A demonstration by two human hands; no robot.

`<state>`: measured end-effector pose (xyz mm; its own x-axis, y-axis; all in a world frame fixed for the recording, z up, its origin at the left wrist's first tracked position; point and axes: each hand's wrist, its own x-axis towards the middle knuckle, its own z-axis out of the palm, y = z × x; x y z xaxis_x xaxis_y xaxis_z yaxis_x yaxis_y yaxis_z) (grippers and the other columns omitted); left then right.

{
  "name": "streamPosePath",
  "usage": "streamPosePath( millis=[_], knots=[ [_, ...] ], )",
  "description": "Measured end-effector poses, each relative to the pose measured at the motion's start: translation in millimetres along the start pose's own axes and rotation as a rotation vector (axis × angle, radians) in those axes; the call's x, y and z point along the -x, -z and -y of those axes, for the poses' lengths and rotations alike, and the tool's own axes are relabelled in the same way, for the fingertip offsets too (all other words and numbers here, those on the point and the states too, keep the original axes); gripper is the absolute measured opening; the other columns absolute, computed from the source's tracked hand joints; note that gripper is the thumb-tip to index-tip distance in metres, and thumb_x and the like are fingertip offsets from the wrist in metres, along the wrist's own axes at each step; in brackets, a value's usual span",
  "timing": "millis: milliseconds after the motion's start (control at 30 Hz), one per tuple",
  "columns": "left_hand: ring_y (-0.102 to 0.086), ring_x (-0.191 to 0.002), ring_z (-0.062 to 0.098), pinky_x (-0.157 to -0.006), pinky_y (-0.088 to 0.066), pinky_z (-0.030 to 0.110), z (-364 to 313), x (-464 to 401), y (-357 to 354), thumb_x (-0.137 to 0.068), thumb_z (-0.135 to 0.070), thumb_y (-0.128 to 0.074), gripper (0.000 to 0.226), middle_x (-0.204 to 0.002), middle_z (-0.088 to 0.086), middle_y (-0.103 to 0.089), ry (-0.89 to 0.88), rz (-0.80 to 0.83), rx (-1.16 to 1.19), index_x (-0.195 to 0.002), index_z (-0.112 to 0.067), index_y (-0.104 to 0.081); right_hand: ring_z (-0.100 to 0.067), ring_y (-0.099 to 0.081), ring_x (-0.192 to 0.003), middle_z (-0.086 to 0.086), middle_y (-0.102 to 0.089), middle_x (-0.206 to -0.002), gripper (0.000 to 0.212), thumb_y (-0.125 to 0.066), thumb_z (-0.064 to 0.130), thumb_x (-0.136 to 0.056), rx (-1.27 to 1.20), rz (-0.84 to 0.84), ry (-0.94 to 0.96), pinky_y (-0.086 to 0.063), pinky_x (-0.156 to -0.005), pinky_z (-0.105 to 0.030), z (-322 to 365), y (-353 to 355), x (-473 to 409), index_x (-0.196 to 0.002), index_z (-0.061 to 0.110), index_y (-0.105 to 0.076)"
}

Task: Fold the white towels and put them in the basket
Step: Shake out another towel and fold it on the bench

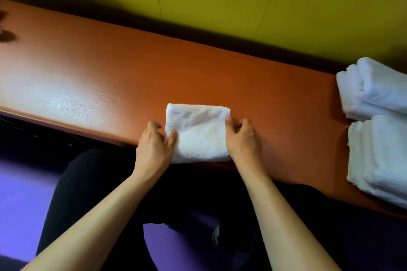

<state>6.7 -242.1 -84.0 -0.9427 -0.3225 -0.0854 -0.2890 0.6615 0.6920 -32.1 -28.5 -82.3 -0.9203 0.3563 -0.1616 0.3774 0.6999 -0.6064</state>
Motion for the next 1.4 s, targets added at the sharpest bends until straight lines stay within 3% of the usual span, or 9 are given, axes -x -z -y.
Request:
streamPosePath(
  millis=[100,333,567,667,767,933,1100,1267,1400],
  knots=[
    [-0.061,-0.099,0.027,-0.079,-0.046,0.038,-1,0,-1,-0.095,-0.039,-0.062,0.038,-0.108,0.007,-0.063,0.078,0.045,0.049,-0.119,-0.011,-0.053,-0.032,-0.064,-0.103,-0.007,-0.068,-0.112,0.052,-0.048,0.067,-0.089,0.033,0.115,-0.096,-0.045,-0.08,-0.031,-7,6,16,-0.105,0.019,-0.058],
    [-0.069,-0.08,0.021,-0.069,-0.054,0.032,-11,2,1,-0.097,-0.029,-0.063,0.028,-0.104,0.014,-0.074,0.304,0.177,0.333,-0.111,-0.005,-0.064,-0.023,-0.069,-0.095,-0.01,-0.072,-0.114,0.064,-0.077,0.048,-0.077,-0.559,0.38,-0.533,-0.046,-0.062,-0.025,-7,29,33,-0.12,0.002,-0.066],
    [-0.07,-0.087,0.027,-0.077,-0.056,0.041,-27,24,-8,-0.098,-0.022,-0.062,0.034,-0.106,0.014,-0.072,0.159,0.177,0.458,-0.131,-0.017,-0.054,-0.009,-0.069,-0.069,0.003,-0.075,-0.083,0.011,-0.076,0.022,-0.081,-0.804,0.358,-0.41,-0.051,-0.062,-0.021,-24,52,40,-0.085,0.012,-0.072],
    [-0.072,-0.084,0.025,-0.073,-0.058,0.043,-51,36,-10,-0.099,-0.024,-0.061,0.035,-0.102,0.006,-0.073,0.068,0.201,0.513,-0.132,-0.029,-0.049,-0.006,-0.066,-0.069,0.005,-0.074,-0.083,0.019,-0.074,0.024,-0.083,-0.806,0.286,-0.309,-0.048,-0.061,-0.02,-32,77,39,-0.094,0.008,-0.074],
    [-0.072,-0.085,0.022,-0.07,-0.057,0.04,-80,43,-19,-0.1,-0.026,-0.06,0.036,-0.104,0.003,-0.072,-0.013,0.225,0.517,-0.133,-0.029,-0.047,-0.003,-0.057,-0.061,0.013,-0.066,-0.068,0.017,-0.072,0.032,-0.08,-0.732,0.175,-0.215,-0.042,-0.057,-0.022,-45,111,37,-0.076,0.015,-0.069],
    [-0.072,-0.086,0.004,-0.064,-0.053,0.026,-145,59,-50,-0.101,-0.025,-0.058,0.037,-0.1,-0.013,-0.071,-0.18,0.269,0.527,-0.135,-0.029,-0.045,0.0,-0.054,-0.06,0.016,-0.064,-0.064,0.022,-0.067,0.046,-0.077,-0.613,0.001,-0.12,-0.042,-0.058,-0.023,-83,183,29,-0.073,0.024,-0.068],
    [-0.071,-0.08,-0.001,-0.052,-0.052,0.014,-223,84,-98,-0.1,-0.027,-0.058,0.046,-0.099,-0.008,-0.069,-0.327,0.399,0.502,-0.141,-0.029,-0.038,-0.009,-0.058,-0.064,-0.006,-0.069,-0.071,0.026,-0.068,0.03,-0.087,-0.652,-0.201,-0.077,-0.044,-0.058,-0.027,-137,255,20,-0.081,0.005,-0.067],
    [-0.07,-0.087,0.015,-0.07,-0.055,0.033,-296,113,-140,-0.09,-0.041,-0.058,0.061,-0.106,-0.002,-0.068,-0.479,0.542,0.44,-0.144,-0.034,-0.031,-0.008,-0.057,-0.063,0.008,-0.063,-0.064,0.024,-0.067,0.027,-0.089,-0.618,-0.374,-0.13,-0.042,-0.053,-0.016,-191,315,10,-0.076,0.007,-0.066],
    [-0.066,-0.083,0.01,-0.068,-0.055,0.032,-346,129,-173,-0.095,-0.033,-0.057,0.063,-0.1,-0.016,-0.062,-0.569,0.594,0.372,-0.149,-0.035,-0.024,-0.022,-0.07,-0.08,-0.001,-0.074,-0.08,0.018,-0.068,0.035,-0.087,-0.588,-0.478,-0.187,-0.056,-0.071,-0.033,-227,348,-3,-0.082,0.018,-0.071]
  ],
)
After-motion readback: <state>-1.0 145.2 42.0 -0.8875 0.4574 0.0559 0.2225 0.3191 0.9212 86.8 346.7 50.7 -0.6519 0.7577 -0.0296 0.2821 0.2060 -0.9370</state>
